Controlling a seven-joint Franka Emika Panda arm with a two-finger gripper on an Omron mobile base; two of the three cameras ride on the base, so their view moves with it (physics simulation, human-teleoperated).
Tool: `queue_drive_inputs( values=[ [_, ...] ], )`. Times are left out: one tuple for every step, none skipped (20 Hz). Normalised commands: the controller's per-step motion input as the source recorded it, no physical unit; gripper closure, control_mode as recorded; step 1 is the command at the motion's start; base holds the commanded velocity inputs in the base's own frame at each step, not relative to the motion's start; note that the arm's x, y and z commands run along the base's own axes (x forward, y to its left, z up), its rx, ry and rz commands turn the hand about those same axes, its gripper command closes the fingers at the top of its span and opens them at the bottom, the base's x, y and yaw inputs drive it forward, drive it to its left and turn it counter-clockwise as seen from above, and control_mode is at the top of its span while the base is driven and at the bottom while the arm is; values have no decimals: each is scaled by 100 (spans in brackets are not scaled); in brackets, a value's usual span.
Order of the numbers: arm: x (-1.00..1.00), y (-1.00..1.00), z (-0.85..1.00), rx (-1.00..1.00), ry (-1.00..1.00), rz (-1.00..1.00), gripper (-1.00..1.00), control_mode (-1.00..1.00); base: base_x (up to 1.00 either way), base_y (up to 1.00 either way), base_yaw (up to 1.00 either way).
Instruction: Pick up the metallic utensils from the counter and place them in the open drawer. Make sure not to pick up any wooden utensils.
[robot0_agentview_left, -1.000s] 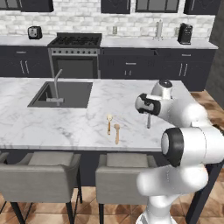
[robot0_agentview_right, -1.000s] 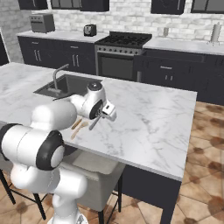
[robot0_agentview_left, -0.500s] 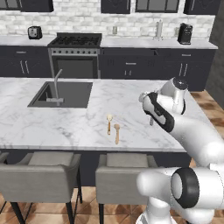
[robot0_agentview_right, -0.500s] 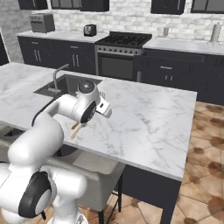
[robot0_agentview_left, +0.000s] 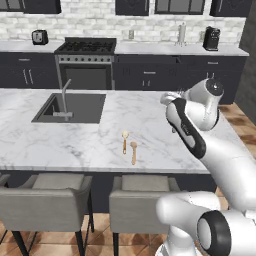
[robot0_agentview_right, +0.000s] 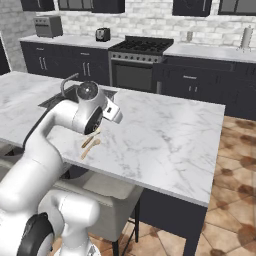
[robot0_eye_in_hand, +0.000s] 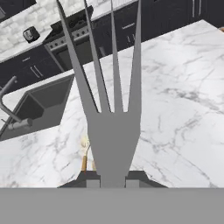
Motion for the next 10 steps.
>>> queue_drive_inputs(
  values=[
    [-59,0,52,0,-13,0,100,-100,0,0,0],
    [-69,0,50,0,-9,0,100,-100,0,0,0],
    [-79,0,41,0,-7,0,100,-100,0,0,0],
    [-93,-1,30,0,-11,0,100,-100,0,0,0],
    [-100,-6,21,0,-12,0,100,-100,0,0,0],
    [-100,-15,14,0,-6,0,100,-100,0,0,0],
    [-100,-33,11,0,-3,0,100,-100,0,0,0],
    [0,0,0,0,0,0,100,100,-100,-44,0],
    [0,0,0,0,0,0,100,100,-100,-59,-1],
    [0,0,0,0,0,0,100,100,-68,-77,-3]
  ],
)
